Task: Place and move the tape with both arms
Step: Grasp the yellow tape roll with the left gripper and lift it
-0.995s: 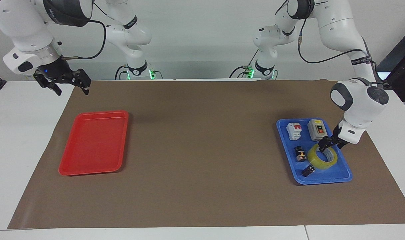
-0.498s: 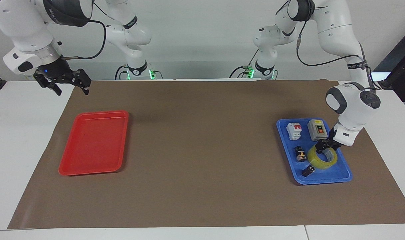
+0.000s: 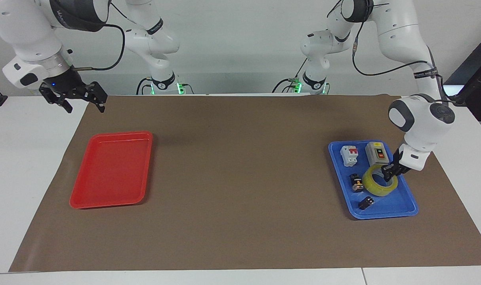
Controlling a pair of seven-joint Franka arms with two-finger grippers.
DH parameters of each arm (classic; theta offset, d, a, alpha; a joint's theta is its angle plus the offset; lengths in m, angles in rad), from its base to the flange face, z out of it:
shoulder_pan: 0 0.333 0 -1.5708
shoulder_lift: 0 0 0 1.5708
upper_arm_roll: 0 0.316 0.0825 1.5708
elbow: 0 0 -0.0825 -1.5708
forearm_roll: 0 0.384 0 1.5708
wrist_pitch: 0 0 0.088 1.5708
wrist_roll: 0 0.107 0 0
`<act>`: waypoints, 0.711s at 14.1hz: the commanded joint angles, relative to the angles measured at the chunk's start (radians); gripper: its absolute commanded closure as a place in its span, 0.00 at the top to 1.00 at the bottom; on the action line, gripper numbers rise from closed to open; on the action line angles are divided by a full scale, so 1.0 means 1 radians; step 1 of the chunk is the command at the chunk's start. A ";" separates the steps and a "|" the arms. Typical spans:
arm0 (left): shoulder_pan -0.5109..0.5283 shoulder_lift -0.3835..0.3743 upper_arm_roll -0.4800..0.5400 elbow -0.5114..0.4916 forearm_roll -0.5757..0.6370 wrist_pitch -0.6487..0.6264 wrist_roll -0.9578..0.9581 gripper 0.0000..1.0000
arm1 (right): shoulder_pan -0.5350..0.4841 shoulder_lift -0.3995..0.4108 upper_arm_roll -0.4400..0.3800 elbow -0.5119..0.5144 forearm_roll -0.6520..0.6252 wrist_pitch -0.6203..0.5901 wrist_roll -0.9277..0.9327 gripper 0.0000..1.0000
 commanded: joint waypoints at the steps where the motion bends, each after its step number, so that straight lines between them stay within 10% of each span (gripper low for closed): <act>1: 0.002 -0.126 -0.004 -0.019 0.013 -0.111 -0.019 0.00 | -0.012 -0.019 0.008 -0.018 0.013 -0.003 0.012 1.00; 10: -0.304 -0.182 -0.008 -0.057 0.015 -0.199 -0.285 0.00 | -0.007 -0.019 0.008 -0.019 0.013 -0.003 0.012 1.00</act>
